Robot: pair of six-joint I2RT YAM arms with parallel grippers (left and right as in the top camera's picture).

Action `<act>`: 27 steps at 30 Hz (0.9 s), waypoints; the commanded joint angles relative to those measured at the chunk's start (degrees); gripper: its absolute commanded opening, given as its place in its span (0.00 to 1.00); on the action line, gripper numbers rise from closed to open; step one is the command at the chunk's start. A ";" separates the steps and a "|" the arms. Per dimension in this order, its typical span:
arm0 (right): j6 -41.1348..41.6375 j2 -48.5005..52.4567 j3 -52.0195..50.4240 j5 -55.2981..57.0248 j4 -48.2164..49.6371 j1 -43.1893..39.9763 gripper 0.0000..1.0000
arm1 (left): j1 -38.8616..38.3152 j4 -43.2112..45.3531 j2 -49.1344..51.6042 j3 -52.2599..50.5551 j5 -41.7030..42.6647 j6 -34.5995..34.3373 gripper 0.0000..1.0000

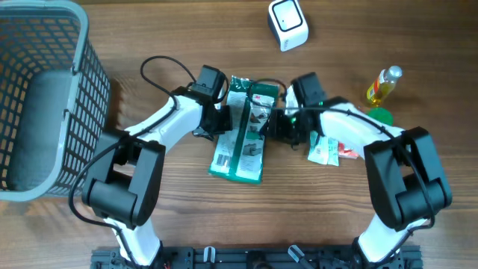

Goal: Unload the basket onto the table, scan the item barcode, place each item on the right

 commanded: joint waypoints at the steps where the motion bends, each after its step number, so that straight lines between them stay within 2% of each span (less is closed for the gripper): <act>1: 4.96 0.85 -7.45 -7.91 6.01 0.52 0.45 | -1.27 -0.46 4.00 -2.60 1.38 -1.42 0.04; 5: 8.52 0.85 -13.18 -8.96 16.72 1.49 0.45 | -1.27 -0.42 4.00 -2.60 1.40 -1.42 0.05; 9: 7.43 0.85 -13.73 -13.22 25.07 1.60 0.45 | -1.27 0.20 4.00 -2.60 1.40 -1.42 0.05; 17: 6.86 0.85 -13.73 -12.52 31.32 4.76 0.41 | -1.27 0.35 4.00 -2.60 1.42 -1.42 0.05; 23: 7.02 0.85 -13.73 -10.62 32.15 5.01 0.18 | -1.27 0.20 4.00 -2.60 1.40 -1.40 0.05; 24: 6.99 0.85 -13.73 -10.60 32.17 5.01 0.07 | -1.27 0.22 4.00 -2.60 1.40 -1.40 0.05; 27: 6.99 0.85 -13.73 -8.66 32.09 5.01 0.04 | -1.27 0.33 4.00 -2.60 1.40 -1.40 0.06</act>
